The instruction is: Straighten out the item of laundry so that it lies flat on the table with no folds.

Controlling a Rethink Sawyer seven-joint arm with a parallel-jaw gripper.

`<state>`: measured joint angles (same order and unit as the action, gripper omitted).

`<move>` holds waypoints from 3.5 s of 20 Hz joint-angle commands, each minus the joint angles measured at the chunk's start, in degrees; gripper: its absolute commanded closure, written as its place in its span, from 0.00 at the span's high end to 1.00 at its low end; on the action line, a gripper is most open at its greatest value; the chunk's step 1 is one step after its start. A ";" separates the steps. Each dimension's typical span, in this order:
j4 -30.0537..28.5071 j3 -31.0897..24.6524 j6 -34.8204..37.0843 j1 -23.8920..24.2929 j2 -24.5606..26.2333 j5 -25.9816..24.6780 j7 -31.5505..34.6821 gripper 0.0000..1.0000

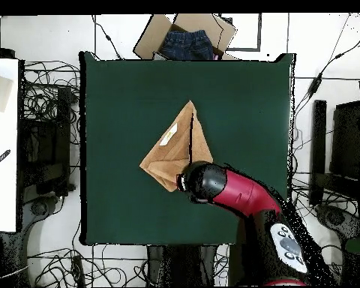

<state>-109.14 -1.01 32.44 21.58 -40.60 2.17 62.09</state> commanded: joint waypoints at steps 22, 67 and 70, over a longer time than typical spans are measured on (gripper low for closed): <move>2.54 -6.57 3.08 6.98 2.97 0.85 4.84 0.00; 18.73 -18.37 26.15 19.10 10.70 -8.99 -6.61 0.00; 20.71 -19.25 27.23 19.69 12.74 -10.49 -7.68 0.00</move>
<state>-90.13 -14.16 59.71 39.99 -31.58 -4.71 62.09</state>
